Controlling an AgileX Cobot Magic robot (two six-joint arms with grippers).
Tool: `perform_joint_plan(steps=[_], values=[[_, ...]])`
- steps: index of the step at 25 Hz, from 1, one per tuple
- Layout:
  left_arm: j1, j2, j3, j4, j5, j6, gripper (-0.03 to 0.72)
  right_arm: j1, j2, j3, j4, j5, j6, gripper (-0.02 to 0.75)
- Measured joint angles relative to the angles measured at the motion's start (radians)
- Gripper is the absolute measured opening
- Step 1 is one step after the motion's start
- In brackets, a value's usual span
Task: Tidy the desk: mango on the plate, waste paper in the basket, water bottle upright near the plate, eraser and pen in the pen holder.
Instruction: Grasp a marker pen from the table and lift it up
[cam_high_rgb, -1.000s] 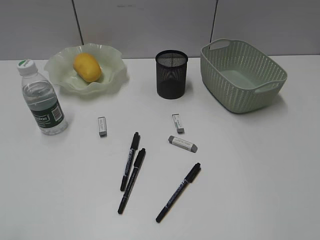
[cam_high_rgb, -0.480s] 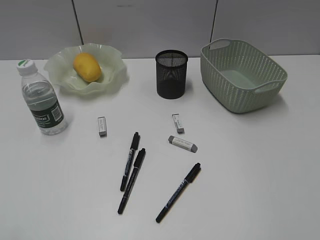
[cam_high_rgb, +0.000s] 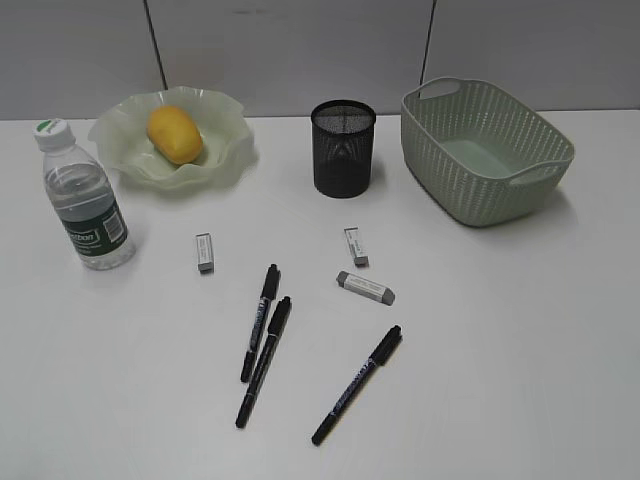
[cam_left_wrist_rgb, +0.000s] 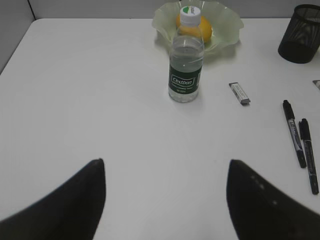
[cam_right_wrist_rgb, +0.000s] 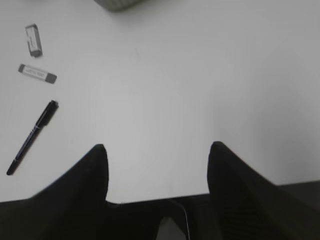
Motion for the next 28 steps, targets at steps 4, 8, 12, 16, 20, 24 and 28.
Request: perform_joint_plan(steps=[4, 8, 12, 16, 20, 24, 28], values=[[0.000, 0.000, 0.000, 0.001, 0.000, 0.000, 0.571, 0.000, 0.207, -0.094, 0.033, 0.080, 0.016, 0.494], [0.000, 0.000, 0.000, 0.001, 0.000, 0.000, 0.571, 0.000, 0.373, -0.158, 0.109, 0.075, 0.018, 0.491], [0.000, 0.000, 0.000, 0.001, 0.000, 0.000, 0.571, 0.027, 0.472, -0.183, 0.166, 0.036, 0.062, 0.490], [0.000, 0.000, 0.000, 0.001, 0.000, 0.000, 0.571, 0.125, 0.562, -0.207, 0.174, 0.004, 0.159, 0.490], [0.000, 0.000, 0.000, 0.001, 0.000, 0.000, 0.571, 0.260, 0.636, -0.212, 0.160, -0.092, 0.291, 0.490], [0.000, 0.000, 0.000, 0.001, 0.000, 0.000, 0.571, 0.384, 0.723, -0.213, 0.146, -0.216, 0.459, 0.490], [0.000, 0.000, 0.000, 0.001, 0.000, 0.000, 0.571, 0.469, 0.830, -0.213, 0.147, -0.339, 0.580, 0.486]])
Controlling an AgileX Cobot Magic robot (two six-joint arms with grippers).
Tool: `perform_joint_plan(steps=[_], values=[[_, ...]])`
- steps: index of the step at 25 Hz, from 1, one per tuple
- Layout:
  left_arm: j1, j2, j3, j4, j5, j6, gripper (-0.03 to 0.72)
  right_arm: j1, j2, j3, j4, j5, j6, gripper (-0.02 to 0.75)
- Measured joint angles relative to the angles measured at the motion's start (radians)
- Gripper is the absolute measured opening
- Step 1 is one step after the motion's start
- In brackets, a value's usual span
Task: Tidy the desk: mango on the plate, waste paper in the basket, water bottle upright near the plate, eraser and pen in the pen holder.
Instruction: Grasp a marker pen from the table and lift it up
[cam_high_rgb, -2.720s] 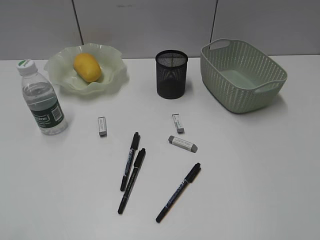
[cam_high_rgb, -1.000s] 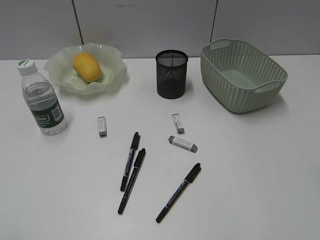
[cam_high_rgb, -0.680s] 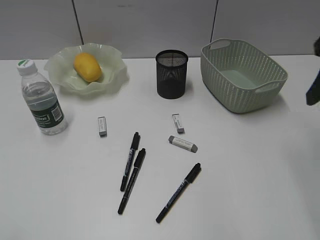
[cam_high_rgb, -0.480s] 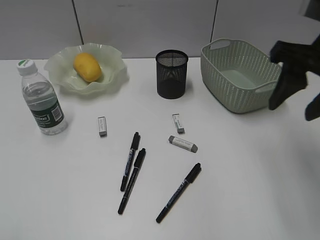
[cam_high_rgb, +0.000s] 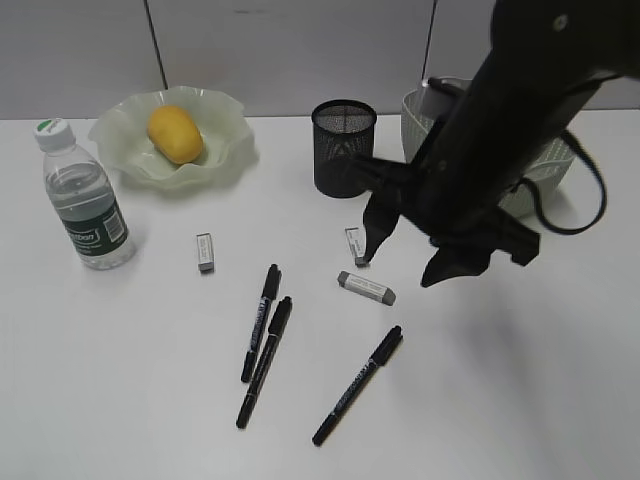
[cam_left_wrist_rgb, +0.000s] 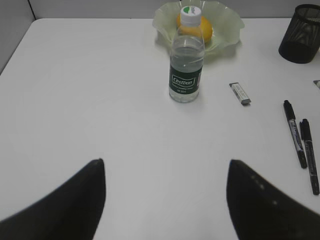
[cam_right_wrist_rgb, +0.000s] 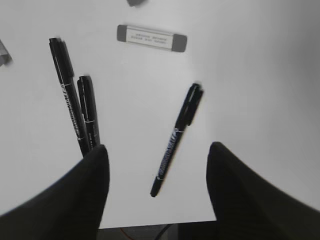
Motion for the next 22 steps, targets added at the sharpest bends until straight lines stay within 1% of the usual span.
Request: perform_joint_plan(steps=[3, 5, 9, 12, 15, 17, 22], values=[[0.000, 0.000, 0.000, 0.001, -0.001, 0.000, 0.571, 0.026, 0.070, 0.000, 0.006, -0.026, 0.052, 0.434], [0.000, 0.000, 0.000, 0.001, -0.001, 0.000, 0.571, 0.037, 0.106, 0.000, -0.020, -0.023, 0.108, 0.393], [0.000, 0.000, 0.000, 0.001, -0.001, 0.000, 0.571, 0.052, 0.130, 0.000, -0.086, -0.015, 0.189, 0.365], [0.000, 0.000, 0.000, 0.001, -0.002, 0.000, 0.571, 0.059, 0.154, -0.002, -0.118, -0.001, 0.219, 0.368], [0.000, 0.000, 0.000, 0.001, -0.002, 0.000, 0.571, 0.062, 0.189, -0.002, -0.123, 0.006, 0.227, 0.419], [0.000, 0.000, 0.000, 0.001, -0.002, 0.000, 0.571, 0.063, 0.202, -0.002, -0.124, 0.008, 0.234, 0.438], [0.000, 0.000, 0.000, 0.001, -0.003, 0.000, 0.571, 0.063, 0.231, -0.002, -0.113, -0.002, 0.238, 0.448]])
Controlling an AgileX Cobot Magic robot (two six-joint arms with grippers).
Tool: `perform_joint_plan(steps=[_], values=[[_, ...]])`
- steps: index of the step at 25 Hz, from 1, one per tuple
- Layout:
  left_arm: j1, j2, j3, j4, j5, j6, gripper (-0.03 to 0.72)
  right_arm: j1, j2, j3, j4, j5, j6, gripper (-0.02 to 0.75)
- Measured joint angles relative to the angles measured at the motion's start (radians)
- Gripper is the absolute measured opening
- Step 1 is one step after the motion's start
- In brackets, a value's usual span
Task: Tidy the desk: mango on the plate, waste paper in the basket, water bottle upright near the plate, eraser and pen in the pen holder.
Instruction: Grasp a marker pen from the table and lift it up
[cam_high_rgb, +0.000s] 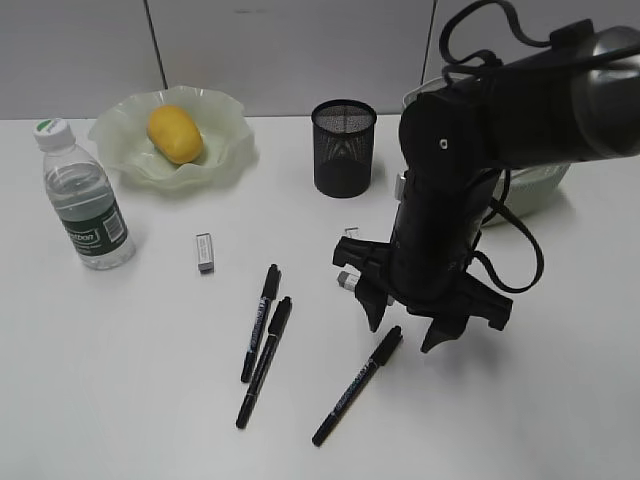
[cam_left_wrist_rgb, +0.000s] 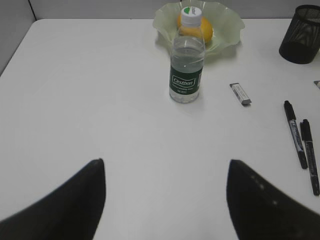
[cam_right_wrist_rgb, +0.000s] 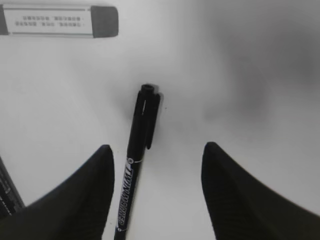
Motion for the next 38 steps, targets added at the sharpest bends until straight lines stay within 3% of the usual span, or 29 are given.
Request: perform_joint_plan(steps=[10, 38], values=[[0.000, 0.000, 0.000, 0.000, 0.000, 0.000, 0.571, 0.000, 0.048, 0.000, 0.046, -0.081, 0.001, 0.415], [0.000, 0.000, 0.000, 0.000, 0.000, 0.000, 0.571, 0.000, 0.103, -0.007, 0.005, -0.111, 0.001, 0.404]])
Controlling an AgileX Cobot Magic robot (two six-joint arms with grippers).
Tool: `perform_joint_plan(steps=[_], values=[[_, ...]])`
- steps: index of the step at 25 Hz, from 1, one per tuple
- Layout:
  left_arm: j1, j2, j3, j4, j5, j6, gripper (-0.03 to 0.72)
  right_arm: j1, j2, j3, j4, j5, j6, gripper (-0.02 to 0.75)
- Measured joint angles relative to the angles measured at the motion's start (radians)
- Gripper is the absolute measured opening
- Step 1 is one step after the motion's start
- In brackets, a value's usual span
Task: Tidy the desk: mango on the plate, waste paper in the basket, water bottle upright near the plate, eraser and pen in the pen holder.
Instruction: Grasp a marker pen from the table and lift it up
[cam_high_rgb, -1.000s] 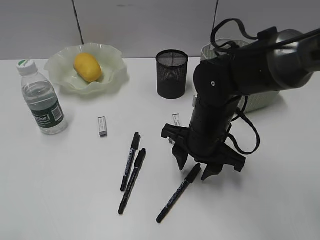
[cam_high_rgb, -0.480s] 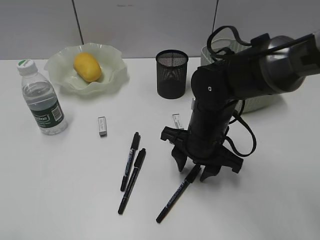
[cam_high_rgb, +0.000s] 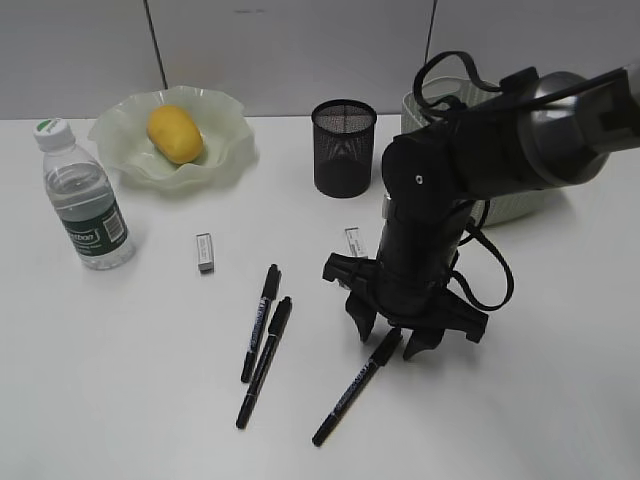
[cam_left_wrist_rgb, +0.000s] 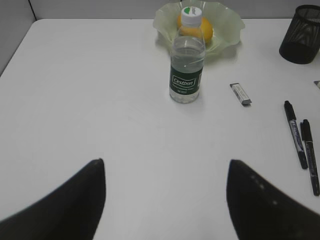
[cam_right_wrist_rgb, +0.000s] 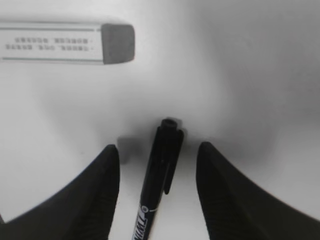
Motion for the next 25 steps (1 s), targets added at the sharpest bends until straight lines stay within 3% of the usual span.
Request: perform_joint_plan(steps=[8, 14, 21, 25], values=[[0.000, 0.000, 0.000, 0.000, 0.000, 0.000, 0.571, 0.000, 0.012, 0.000, -0.020, 0.007, 0.000, 0.354], [0.000, 0.000, 0.000, 0.000, 0.000, 0.000, 0.571, 0.000, 0.013, 0.000, -0.020, 0.009, 0.000, 0.137], [0.000, 0.000, 0.000, 0.000, 0.000, 0.000, 0.571, 0.011, -0.012, -0.010, -0.061, 0.020, 0.013, 0.138], [0.000, 0.000, 0.000, 0.000, 0.000, 0.000, 0.571, 0.020, -0.115, -0.070, -0.201, 0.023, 0.030, 0.138]])
